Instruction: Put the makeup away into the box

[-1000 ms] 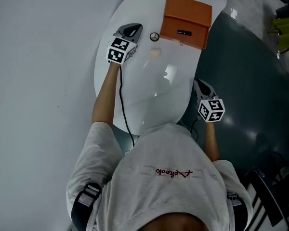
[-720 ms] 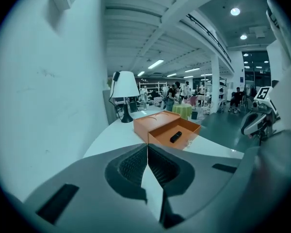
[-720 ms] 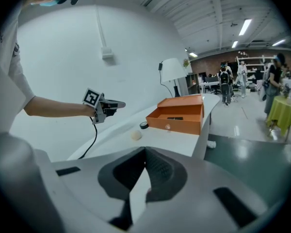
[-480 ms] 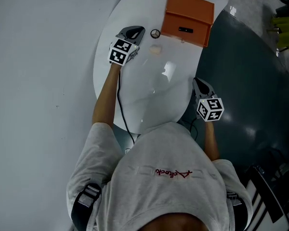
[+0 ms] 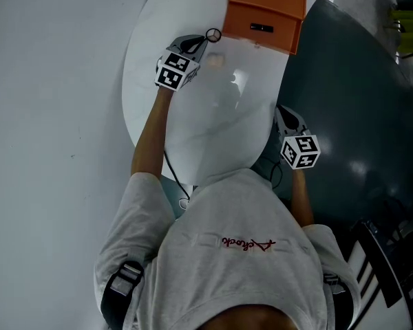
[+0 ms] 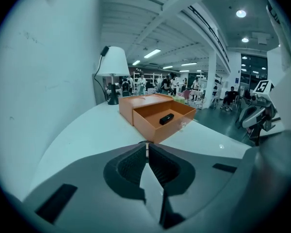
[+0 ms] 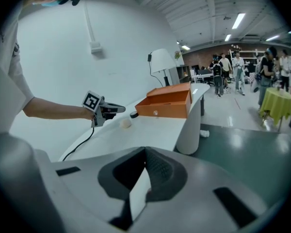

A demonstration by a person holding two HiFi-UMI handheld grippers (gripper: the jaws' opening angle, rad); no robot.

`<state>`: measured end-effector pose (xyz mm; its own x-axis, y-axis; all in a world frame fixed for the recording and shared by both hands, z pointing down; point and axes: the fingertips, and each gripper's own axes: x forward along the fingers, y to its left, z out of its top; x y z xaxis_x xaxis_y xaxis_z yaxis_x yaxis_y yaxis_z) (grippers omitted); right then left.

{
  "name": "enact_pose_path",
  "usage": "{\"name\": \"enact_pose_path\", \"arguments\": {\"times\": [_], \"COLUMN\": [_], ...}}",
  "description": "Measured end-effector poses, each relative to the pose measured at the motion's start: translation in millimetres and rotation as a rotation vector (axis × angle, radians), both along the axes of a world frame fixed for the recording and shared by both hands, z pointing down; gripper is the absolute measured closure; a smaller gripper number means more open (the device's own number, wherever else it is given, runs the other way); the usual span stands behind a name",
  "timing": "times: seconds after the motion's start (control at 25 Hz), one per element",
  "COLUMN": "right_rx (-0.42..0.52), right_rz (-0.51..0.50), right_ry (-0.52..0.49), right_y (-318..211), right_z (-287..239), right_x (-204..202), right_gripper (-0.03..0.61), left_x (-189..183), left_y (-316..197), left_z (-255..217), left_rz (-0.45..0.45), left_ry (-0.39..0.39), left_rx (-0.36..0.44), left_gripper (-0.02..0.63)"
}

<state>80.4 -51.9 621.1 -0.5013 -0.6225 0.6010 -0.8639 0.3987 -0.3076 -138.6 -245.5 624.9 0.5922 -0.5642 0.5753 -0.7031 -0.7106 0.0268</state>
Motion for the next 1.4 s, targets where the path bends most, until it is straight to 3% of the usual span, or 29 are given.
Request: {"name": "enact_pose_path", "arguments": {"times": [0.16,0.2,0.28,0.32,0.76,0.96,1.4], "right_rx": [-0.013,-0.014,-0.012,-0.011,-0.025,-0.03,-0.003], "right_rz": [0.005,0.006,0.01,0.014,0.04,0.041,0.035], "right_ry": [-0.001,0.0,0.004,0.006,0.02,0.017,0.019], "right_y": [-1,-1,-4,-5,-4,-4,-1], "right_z": [5,5,5,5,10,13,1], "right_x": [4,5,8,10,23,23,19], "right_gripper": [0.558,0.558,0.558,0.558,0.558,0.558,0.558], "left_x": [5,6,10,13,27,25,16], "left_y": [3,3,1,0,-18,-23,-20], "left_z": [16,20,28,31,47,55,26], "left_rz": [0.015,0.018,0.029,0.036,0.046,0.05,0.015], "left_ry": [-0.023,-0.029,-0.036,-0.038,-0.068,-0.128,-0.087], "left_rx": [-0.031,-0.041,-0.064,-0.072,-0.092,-0.084,-0.046], "left_gripper": [0.596,0.558,0.406,0.399,0.391,0.387,0.399]}}
